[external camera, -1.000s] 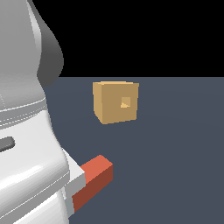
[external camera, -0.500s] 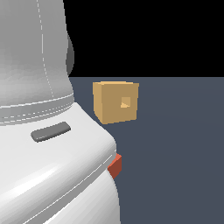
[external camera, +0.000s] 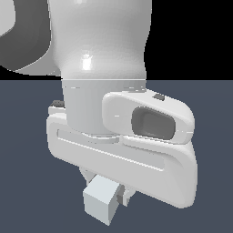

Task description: Insert the peg into the horizontal hole in a box.

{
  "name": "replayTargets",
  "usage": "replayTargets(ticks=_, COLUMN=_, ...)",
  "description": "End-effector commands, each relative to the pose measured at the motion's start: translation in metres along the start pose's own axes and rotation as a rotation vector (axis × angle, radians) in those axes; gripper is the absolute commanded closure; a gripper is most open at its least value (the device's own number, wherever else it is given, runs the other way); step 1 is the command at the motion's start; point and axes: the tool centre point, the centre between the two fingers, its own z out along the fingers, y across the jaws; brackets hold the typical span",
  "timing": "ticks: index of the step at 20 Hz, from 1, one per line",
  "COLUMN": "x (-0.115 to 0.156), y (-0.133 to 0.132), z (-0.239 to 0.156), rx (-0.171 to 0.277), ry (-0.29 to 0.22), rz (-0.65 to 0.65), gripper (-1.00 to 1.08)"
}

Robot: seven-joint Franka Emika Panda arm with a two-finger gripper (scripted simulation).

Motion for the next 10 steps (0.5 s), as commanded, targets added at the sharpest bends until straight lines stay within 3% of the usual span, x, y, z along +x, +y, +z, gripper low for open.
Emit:
replayTargets(ticks=1, x=0.023, y=0.013, z=-0.007, rx=-0.003, ry=0.000, rz=-0.085, gripper=1.08)
replayTargets(ticks=10, x=0.116, y=0.038, z=-0.026, rx=-0.003, ry=0.001, rz=-0.410, gripper=1.08)
